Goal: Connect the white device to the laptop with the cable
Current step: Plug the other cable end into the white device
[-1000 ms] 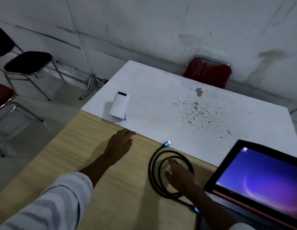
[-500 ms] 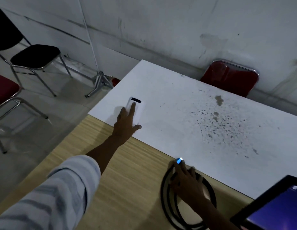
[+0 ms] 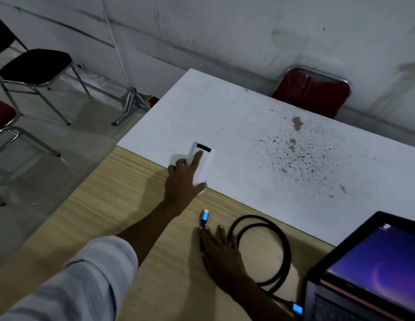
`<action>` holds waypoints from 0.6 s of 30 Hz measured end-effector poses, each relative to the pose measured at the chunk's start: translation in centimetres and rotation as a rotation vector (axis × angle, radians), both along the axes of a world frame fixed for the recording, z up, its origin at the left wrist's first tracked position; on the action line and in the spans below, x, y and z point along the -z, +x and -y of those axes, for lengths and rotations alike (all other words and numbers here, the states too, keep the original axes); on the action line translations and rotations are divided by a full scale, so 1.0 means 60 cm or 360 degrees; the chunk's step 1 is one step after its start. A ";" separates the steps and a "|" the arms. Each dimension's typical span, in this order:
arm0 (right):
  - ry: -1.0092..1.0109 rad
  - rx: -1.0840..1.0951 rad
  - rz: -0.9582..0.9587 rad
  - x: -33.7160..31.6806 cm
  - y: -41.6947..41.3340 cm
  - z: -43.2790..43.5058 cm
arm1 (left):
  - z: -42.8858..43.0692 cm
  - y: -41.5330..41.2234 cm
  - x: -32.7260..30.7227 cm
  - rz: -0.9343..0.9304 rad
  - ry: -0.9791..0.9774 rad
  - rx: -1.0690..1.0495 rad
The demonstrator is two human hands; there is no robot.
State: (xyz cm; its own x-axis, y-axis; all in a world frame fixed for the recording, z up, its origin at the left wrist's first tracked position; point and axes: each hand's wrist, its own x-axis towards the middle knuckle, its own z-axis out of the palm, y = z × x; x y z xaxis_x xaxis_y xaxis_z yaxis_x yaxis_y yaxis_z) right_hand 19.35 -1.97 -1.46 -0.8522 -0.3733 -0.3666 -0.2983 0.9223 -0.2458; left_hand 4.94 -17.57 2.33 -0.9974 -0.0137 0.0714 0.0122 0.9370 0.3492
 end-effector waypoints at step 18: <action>-0.0152 0.0500 0.0113 -0.041 -0.036 -0.119 | -0.054 0.174 0.038 -0.0045 0.0252 0.0060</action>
State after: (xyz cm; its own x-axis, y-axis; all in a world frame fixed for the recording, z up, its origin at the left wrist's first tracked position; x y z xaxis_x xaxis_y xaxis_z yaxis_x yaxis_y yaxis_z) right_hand 17.21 5.15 1.00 -0.9048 -0.1319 -0.4048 0.0179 0.9382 -0.3457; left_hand 15.40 -14.32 0.03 -0.9950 0.0105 0.0994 0.0583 0.8688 0.4917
